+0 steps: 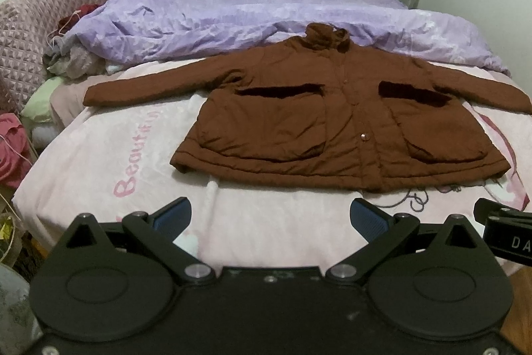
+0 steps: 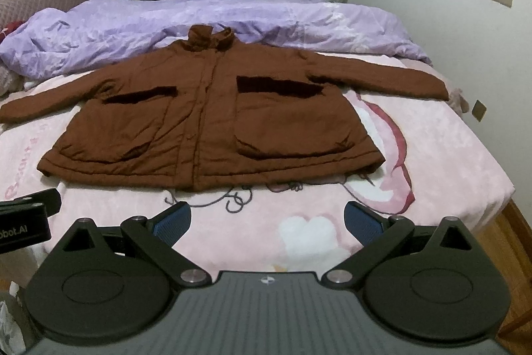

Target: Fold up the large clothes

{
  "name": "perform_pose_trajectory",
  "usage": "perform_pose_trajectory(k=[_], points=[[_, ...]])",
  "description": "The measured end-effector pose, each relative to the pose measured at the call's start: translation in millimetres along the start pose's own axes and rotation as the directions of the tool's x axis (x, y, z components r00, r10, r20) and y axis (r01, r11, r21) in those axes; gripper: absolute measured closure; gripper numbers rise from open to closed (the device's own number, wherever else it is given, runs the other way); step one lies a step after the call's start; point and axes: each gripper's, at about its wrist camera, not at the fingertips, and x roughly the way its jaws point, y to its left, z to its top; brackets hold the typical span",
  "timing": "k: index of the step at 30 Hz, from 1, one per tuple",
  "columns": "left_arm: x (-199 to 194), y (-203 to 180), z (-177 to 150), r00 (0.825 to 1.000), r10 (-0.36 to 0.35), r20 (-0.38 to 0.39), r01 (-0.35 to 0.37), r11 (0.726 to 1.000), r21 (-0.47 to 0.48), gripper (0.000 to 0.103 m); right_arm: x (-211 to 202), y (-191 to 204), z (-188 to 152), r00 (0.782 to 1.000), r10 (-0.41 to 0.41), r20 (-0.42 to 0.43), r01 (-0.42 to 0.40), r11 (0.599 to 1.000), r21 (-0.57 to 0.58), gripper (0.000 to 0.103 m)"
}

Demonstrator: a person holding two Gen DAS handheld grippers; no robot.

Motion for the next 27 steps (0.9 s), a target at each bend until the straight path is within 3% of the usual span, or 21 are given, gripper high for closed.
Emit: perform_pose_trajectory(k=[8, 18, 21, 27], points=[[38.0, 13.9, 12.8, 0.998, 0.011, -0.056, -0.013, 0.999, -0.039, 0.0, 30.1, -1.7, 17.6, 0.999, 0.0, -0.037, 0.0, 1.0, 0.013, 0.0], [102.2, 95.4, 68.9, 0.997, 0.07, -0.02, -0.072, 0.981, -0.18, 0.0, 74.2, -6.3, 83.9, 0.997, -0.045, 0.055, 0.043, 0.998, 0.034, 0.0], [126.1, 129.5, 89.0, 0.994, 0.111, -0.011, -0.11, 0.964, -0.241, 0.0, 93.2, -6.1, 105.4, 0.996, -0.045, 0.076, 0.042, 0.998, 0.043, 0.0], [182.8, 216.5, 122.5, 0.992, 0.119, 0.051, -0.088, 0.907, -0.412, 0.001, 127.9, 5.5, 131.5, 0.982, 0.028, 0.189, -0.02, 0.999, -0.043, 0.0]])
